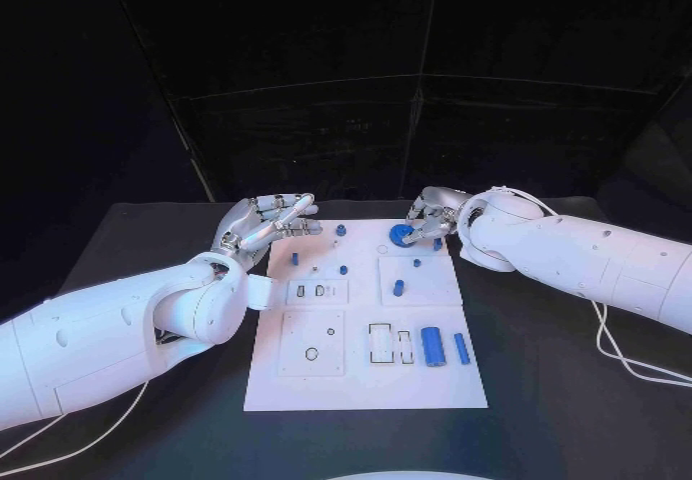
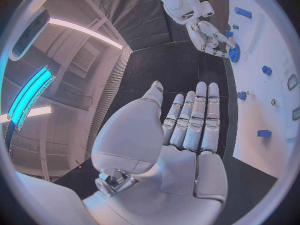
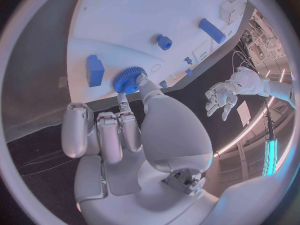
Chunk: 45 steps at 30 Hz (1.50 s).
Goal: Assemble the parts on the task board
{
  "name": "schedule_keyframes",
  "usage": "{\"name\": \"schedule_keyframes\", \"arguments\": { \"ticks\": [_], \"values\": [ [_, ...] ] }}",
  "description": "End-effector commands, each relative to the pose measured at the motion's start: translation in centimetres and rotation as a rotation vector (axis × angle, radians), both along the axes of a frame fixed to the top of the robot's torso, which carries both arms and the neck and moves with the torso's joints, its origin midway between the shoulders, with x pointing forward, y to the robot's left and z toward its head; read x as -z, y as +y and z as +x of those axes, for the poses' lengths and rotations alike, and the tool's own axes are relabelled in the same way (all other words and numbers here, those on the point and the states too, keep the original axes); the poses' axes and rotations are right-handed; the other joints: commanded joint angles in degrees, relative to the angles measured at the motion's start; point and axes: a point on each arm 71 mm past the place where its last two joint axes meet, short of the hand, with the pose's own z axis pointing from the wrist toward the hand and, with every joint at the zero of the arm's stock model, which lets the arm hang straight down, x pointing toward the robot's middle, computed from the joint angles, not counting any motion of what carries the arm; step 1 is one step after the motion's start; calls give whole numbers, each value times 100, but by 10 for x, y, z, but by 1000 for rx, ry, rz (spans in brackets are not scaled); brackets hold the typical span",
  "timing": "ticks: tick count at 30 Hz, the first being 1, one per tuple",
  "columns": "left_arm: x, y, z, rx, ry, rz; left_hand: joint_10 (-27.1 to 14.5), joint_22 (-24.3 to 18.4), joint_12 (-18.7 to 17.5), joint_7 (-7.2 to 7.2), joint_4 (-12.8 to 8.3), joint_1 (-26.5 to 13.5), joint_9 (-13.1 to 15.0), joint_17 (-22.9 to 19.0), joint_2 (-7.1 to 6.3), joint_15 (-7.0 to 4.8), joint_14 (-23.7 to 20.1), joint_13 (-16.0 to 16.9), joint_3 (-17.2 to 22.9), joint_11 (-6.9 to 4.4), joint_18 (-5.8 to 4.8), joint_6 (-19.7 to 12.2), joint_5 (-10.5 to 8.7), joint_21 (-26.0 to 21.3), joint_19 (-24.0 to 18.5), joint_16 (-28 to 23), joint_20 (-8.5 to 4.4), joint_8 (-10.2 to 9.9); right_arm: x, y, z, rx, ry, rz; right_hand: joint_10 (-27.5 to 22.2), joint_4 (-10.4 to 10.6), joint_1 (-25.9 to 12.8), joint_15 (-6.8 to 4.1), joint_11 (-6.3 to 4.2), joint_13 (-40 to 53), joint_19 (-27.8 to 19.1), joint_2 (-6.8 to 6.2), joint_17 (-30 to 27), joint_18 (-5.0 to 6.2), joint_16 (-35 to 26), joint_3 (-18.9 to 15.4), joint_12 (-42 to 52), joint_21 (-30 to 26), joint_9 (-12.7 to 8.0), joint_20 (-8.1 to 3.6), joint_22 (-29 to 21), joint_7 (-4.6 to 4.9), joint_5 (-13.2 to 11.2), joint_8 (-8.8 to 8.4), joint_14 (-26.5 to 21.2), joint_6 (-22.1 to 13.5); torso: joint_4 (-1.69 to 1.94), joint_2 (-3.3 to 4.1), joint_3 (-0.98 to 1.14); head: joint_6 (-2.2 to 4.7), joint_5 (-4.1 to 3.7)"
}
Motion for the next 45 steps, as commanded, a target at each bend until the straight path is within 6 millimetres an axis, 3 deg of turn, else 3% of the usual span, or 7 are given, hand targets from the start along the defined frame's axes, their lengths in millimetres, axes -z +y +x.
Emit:
{"name": "schedule_keyframes", "arguments": {
  "ticks": [1, 14, 28, 34, 39, 42, 45],
  "values": [
    [-2, -1, 0, 9, -10, -2, 36, -6, -35, 101, -33, 5, -4, 9, 32, 13, 28, -3, 14, 8, 71, 52, 15, -12, 37, -32, 5, -14, 3, 2, -1, -2, -6, -13, 185, 1, -2, -48, -57, 979, 23, 92, 1331, -39, 22, 49, 47, 37, 26, -34, 15, -41, -35, 55, 546, 125, -1, 2, -3, -4, 0],
    [-1, -1, 0, 14, -5, -2, 33, -9, -45, 101, -44, 14, -7, 12, 37, 14, 27, -6, 15, 9, 71, 49, 16, -15, 37, -41, 5, -24, -2, 14, -5, -34, -167, -133, 224, -53, 41, -113, -130, 1028, 85, 77, 1368, -63, 34, 116, 71, 91, 19, -95, 133, -119, -96, 93, 555, 303, 5, -1, -1, -16, -32],
    [-1, -1, 0, 17, -3, -3, 29, -10, -51, 103, -50, 17, -8, 14, 37, 15, 25, -7, 14, 11, 70, 45, 16, -17, 36, -45, 5, -29, -9, 36, -23, -111, -271, -117, 299, -87, 57, -145, -161, 1116, 178, 110, 1392, -98, 41, 229, 126, 167, -2, -131, 300, -148, -11, 75, 560, 408, 4, -3, 4, 1, 8],
    [-1, 0, 0, 15, -3, -3, 29, -10, -51, 103, -50, 17, -8, 14, 37, 15, 25, -7, 14, 11, 70, 45, 16, -17, 36, -45, 5, -29, -15, 54, -35, -138, -296, -81, 324, -94, 55, -148, -163, 1147, 228, 96, 1406, -116, 46, 239, 148, 204, -8, -134, 390, -150, -6, 63, 563, 409, 9, -5, -5, 10, 24],
    [-1, 0, 0, 16, -2, -3, 29, -10, -51, 103, -50, 17, -8, 14, 37, 15, 25, -7, 14, 11, 70, 45, 16, -17, 36, -45, 5, -29, -18, 75, -42, -165, -314, -55, 328, -94, 54, -148, -164, 1153, 239, 97, 1410, -120, 47, 243, 152, 212, -10, -135, 408, -150, -10, 60, 564, 410, 19, 4, 3, 9, 45],
    [-1, 0, 0, 16, -2, -2, 29, -10, -51, 103, -50, 17, -8, 14, 37, 15, 25, -7, 14, 11, 70, 45, 16, -17, 36, -45, 5, -29, -19, 87, -44, -177, -318, -47, 334, -95, 53, -149, -164, 1160, 249, 101, 1412, -124, 48, 252, 156, 220, -12, -137, 426, -150, -15, 55, 565, 412, 21, 6, -6, 7, 53],
    [-1, 0, 0, 15, -2, -2, 29, -10, -51, 103, -50, 17, -8, 14, 37, 15, 25, -7, 14, 11, 70, 45, 16, -17, 36, -45, 5, -29, -19, 96, -43, -184, -319, -46, 334, -95, 51, -150, -164, 1159, 263, 106, 1414, -129, 48, 263, 155, 232, -17, -138, 452, -148, -19, 44, 565, 408, 5, 0, -5, -8, 62]
  ]
}}
